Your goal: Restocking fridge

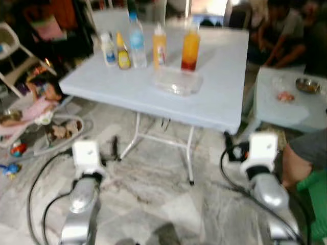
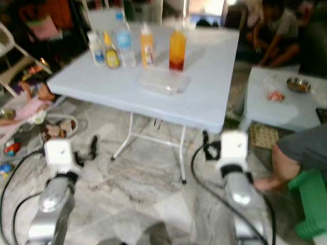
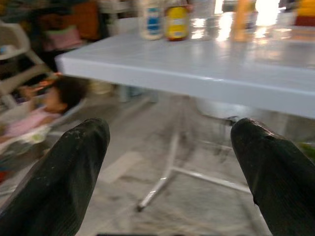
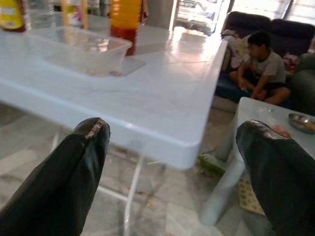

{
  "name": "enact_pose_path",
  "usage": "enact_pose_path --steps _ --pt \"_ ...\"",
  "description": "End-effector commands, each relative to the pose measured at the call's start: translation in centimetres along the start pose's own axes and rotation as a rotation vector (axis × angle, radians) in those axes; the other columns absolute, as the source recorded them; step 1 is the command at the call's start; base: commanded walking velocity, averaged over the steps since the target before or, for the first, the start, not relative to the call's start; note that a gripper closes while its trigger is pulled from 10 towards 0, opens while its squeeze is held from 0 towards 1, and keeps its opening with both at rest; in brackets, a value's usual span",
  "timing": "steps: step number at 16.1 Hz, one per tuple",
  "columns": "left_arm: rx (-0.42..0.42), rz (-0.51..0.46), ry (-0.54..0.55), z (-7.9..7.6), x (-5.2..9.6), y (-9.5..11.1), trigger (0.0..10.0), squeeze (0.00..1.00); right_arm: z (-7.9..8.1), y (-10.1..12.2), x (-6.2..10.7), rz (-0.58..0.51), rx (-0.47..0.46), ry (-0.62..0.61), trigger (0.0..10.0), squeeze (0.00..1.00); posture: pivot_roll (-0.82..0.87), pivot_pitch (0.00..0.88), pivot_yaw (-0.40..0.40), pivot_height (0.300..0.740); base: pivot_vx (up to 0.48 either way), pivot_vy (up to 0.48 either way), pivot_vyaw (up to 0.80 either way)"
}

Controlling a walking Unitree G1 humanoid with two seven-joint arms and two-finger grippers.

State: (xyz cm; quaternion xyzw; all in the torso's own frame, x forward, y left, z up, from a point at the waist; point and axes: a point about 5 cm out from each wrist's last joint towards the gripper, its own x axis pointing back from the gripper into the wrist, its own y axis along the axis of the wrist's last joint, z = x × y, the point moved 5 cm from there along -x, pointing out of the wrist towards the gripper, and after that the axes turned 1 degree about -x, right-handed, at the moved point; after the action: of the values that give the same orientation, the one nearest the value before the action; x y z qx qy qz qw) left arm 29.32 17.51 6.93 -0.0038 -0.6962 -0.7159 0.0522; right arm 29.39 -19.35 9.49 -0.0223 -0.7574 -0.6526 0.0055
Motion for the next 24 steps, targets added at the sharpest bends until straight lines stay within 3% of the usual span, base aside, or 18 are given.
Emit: enact_pose_path --steps 1,3,7,16,19,24 --pt "0.004 -0.019 -0.024 -0.7 -0.4 0.6 10.0 0.00 0.3 1.0 -0.1 -0.043 0.008 0.004 10.0 0.00 -0.10 0.000 0.043 0.740 0.000 0.000 0.00" --pt "0.025 -0.038 -0.085 -1.7 -1.0 1.4 10.0 0.00 0.3 1.5 -0.6 -0.053 -0.028 -0.014 10.0 0.00 -0.11 0.000 0.052 0.740 0.000 0.000 0.00" --pt "0.024 -0.071 -0.094 -1.7 -1.5 2.1 10.0 0.00 0.3 1.8 -0.7 -0.064 -0.018 -0.012 10.0 0.00 -0.11 0.000 0.055 0.740 0.165 0.000 -0.60" --pt "0.045 -0.068 -0.130 -2.6 -1.8 2.3 10.0 0.00 0.0 2.6 -1.4 -0.087 -0.028 -0.017 10.0 0.00 -0.11 0.000 0.057 0.740 0.445 0.000 0.00" --pt "0.048 -0.065 -0.129 -2.7 -1.8 2.2 10.0 0.00 0.4 2.8 -1.4 -0.092 0.027 0.010 10.0 0.00 -0.11 0.000 0.053 0.740 0.439 0.000 0.27" --pt "0.048 -0.063 -0.132 -2.9 -1.9 2.2 10.0 0.00 -0.2 2.7 -1.3 -0.086 -0.010 -0.029 10.0 0.00 -0.11 0.000 0.054 0.740 0.430 0.000 0.16"
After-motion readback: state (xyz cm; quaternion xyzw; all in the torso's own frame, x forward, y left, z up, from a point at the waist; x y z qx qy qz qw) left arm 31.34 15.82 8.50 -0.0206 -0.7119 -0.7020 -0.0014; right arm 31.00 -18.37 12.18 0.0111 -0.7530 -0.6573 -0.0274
